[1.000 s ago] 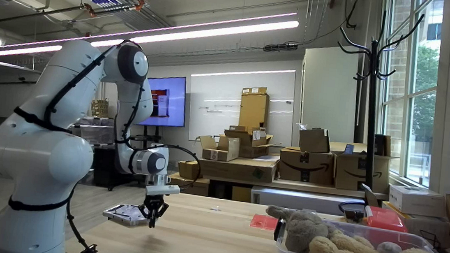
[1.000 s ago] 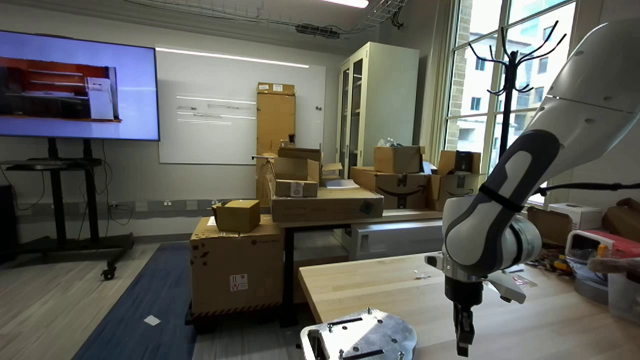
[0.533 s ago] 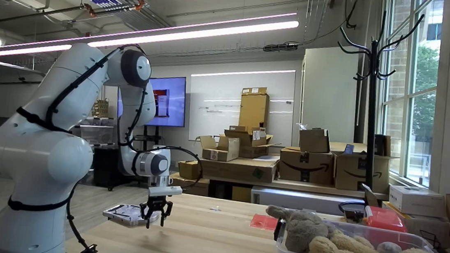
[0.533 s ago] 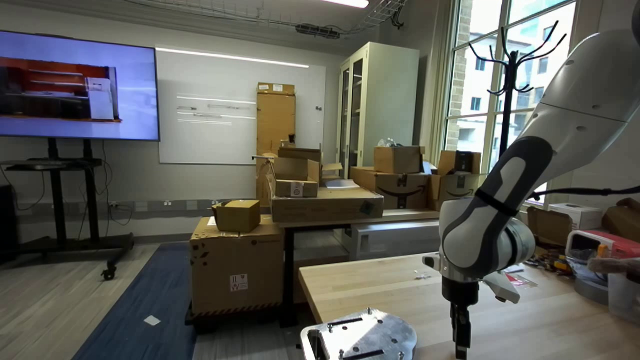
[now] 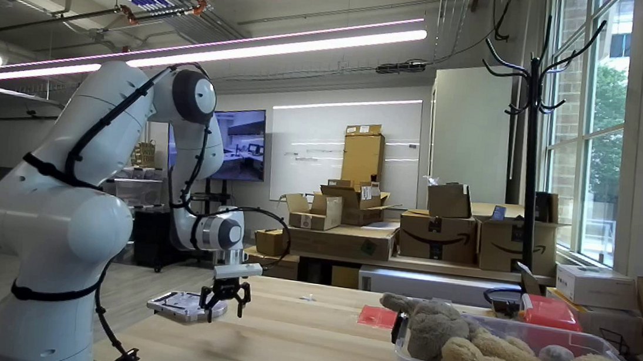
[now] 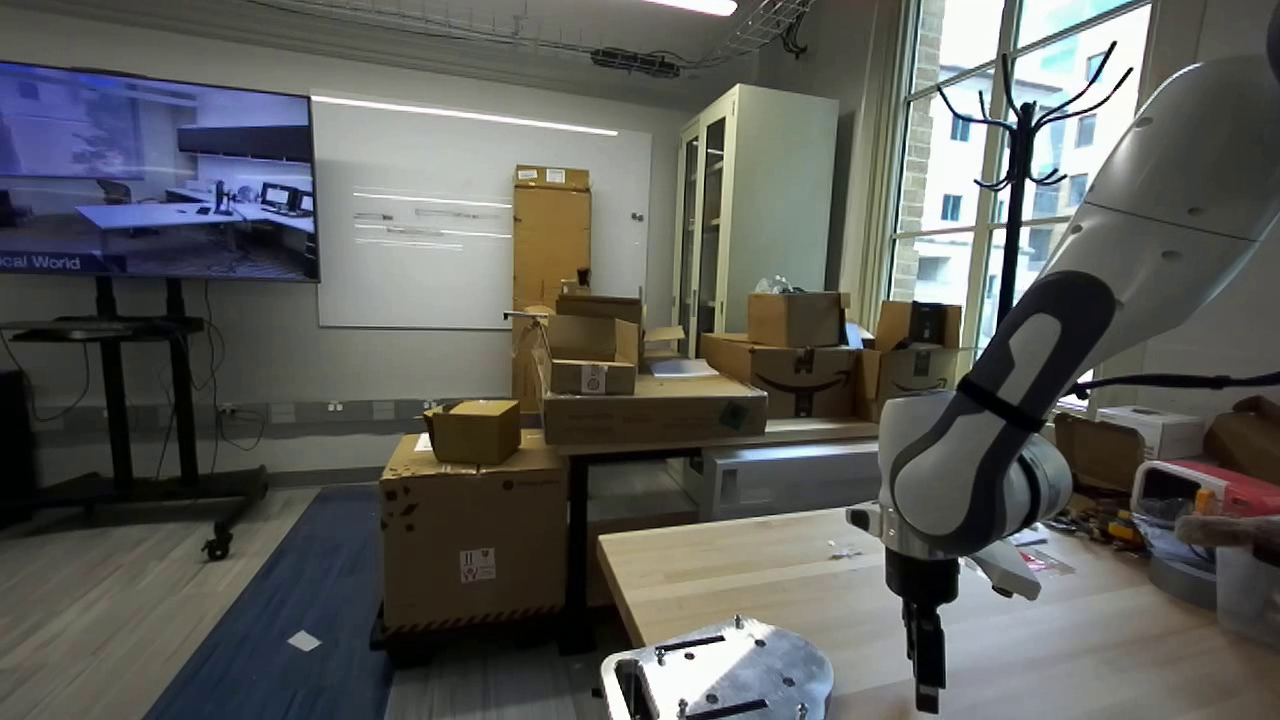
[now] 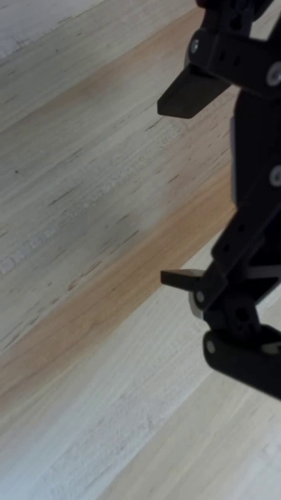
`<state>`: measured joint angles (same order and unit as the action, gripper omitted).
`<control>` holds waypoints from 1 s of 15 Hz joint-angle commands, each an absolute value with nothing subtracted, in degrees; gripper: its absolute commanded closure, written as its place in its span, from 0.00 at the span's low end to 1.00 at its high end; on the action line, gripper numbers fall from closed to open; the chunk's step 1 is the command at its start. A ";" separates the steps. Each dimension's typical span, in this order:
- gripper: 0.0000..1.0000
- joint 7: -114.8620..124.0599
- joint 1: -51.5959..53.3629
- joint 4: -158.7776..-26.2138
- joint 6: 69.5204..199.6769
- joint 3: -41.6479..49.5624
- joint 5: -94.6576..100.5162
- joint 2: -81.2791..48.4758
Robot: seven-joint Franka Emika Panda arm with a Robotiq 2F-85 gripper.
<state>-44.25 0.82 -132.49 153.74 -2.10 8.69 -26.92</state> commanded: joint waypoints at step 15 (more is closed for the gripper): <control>0.00 -24.86 -0.53 -142.30 132.90 2.40 9.09 17.60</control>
<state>-28.26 0.67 -141.75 139.74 0.61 10.67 11.25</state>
